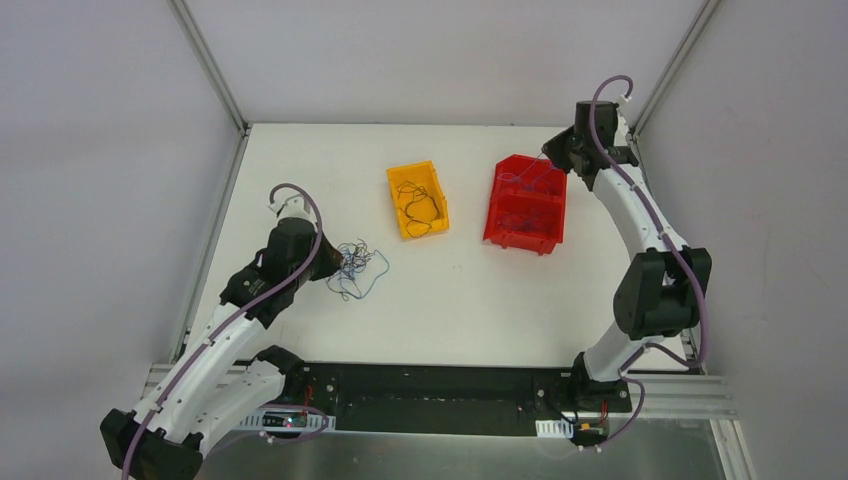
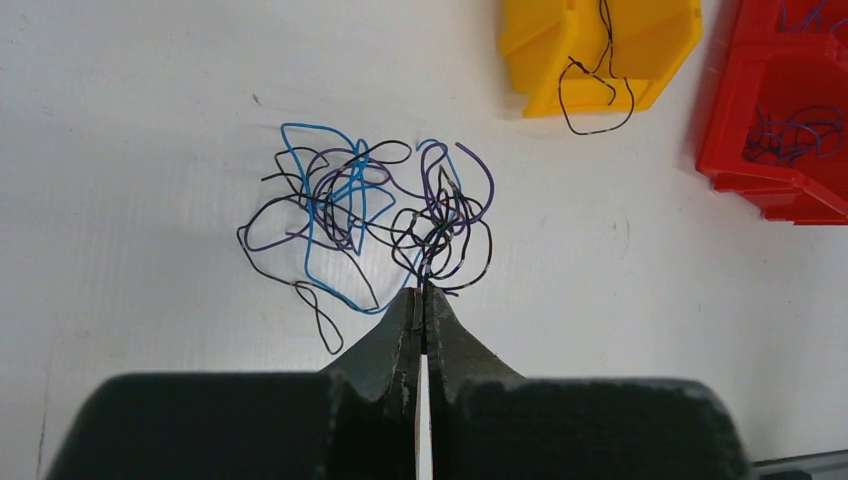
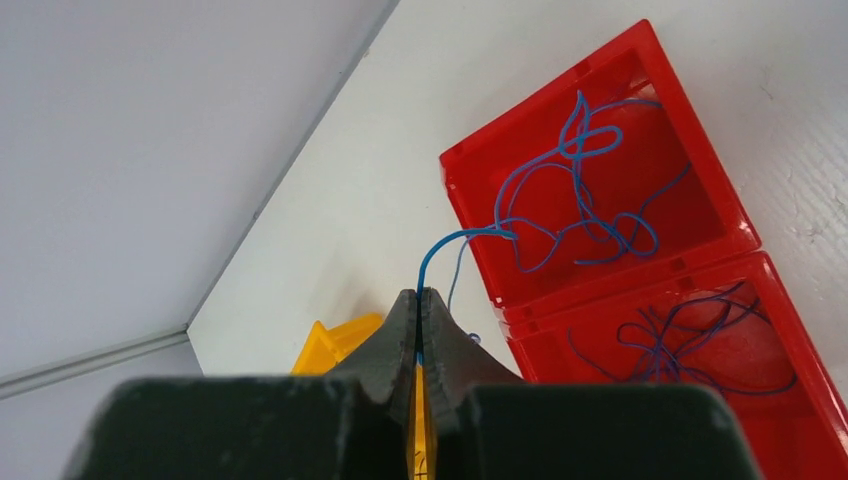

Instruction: Untangle the cables

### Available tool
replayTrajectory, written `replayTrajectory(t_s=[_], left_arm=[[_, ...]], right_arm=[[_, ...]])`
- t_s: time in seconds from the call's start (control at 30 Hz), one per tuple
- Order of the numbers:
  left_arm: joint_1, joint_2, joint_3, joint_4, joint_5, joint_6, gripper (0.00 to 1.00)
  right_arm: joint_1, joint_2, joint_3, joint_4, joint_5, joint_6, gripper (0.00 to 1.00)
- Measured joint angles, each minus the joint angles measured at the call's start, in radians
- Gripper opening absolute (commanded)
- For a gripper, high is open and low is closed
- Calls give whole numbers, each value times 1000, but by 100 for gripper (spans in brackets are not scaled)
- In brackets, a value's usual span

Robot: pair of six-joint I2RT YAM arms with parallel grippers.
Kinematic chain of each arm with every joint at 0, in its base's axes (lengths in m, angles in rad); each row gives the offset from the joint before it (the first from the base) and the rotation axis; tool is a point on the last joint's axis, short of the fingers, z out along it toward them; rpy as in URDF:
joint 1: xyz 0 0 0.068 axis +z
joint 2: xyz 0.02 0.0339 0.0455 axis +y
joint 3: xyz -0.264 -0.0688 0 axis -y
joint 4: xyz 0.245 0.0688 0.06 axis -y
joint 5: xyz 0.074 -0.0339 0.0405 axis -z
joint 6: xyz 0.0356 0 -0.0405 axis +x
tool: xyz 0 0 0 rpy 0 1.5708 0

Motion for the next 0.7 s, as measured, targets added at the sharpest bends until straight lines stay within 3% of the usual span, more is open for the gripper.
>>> replayTrajectory(t_s=[0.2, 0.4, 0.7], left_arm=[[0, -37, -12, 0, 21, 0, 0], [0, -29, -12, 0, 33, 0, 0], [0, -22, -48, 5, 74, 0, 0]], right_arm=[[1, -16, -116, 29, 55, 31, 0], [-3, 6, -129, 27, 100, 45, 0], [-11, 235, -28, -14, 148, 51, 0]])
